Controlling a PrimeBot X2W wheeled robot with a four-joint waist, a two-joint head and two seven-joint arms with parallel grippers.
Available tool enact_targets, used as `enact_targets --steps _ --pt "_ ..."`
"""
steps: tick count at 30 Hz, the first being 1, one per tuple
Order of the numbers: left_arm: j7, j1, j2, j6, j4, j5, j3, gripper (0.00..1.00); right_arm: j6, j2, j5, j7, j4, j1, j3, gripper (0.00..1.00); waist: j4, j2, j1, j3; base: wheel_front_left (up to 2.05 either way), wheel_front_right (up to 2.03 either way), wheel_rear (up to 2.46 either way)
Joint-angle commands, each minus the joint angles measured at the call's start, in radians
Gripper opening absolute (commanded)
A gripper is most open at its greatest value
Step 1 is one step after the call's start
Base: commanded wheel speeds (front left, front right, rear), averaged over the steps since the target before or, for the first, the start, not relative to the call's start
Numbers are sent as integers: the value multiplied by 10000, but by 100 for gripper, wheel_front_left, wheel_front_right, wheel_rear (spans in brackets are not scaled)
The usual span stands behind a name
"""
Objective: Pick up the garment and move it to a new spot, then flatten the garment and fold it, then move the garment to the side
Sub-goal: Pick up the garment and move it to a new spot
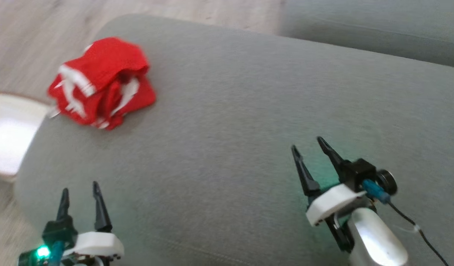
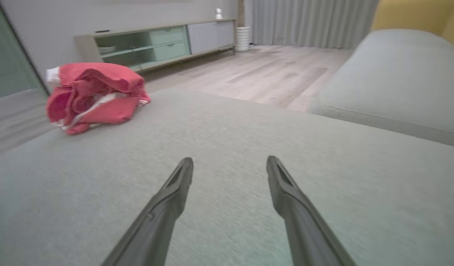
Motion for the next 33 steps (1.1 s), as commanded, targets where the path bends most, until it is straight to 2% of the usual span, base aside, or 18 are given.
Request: enact_targets --steps 1,5,10,14,16,19,23,27,33 --pt "-122 -110 51 -27 -319 -80 474 100 -7 -16 73 -137 -229 -489 397 100 761 0 0 401 0 0 0" --pt "-122 -122 40 -79 -326 -118 767 100 -7 -16 123 -137 -136 -715 844 100 1035 0 0 553 0 0 0" --pt "-122 -198 35 -128 -495 -297 996 100 -7 -16 99 -138 -48 -910 1030 100 1013 0 0 724 0 0 0" --pt "-122 -493 34 -280 -644 -268 1143 100 -7 -16 22 -138 -100 -992 1120 100 904 0 0 968 0 0 0" --pt "-122 -1211 120 -589 -760 -152 1351 100 -7 -16 -135 -138 -174 -1148 1181 100 778 0 0 1345 0 0 0" --pt "-122 -2539 616 -1121 -581 -235 1706 100 -7 -24 -333 -138 -299 -1453 1270 100 550 0 0 1964 0 0 0" --pt "-122 -4093 1332 -1617 717 -726 1796 100 -7 -135 -402 -138 -472 -1755 1429 100 316 0 0 2507 0 0 0" --pt "-122 -5761 2213 -1795 2027 -1251 1505 100 -7 -310 -421 -138 -624 -2084 1521 100 49 0 0 3110 0 0 0" --pt "117 -7270 2941 -1819 3465 -2717 387 100 -7 -499 -375 -138 -829 -2375 1646 100 -347 0 0 3643 0 0 0"
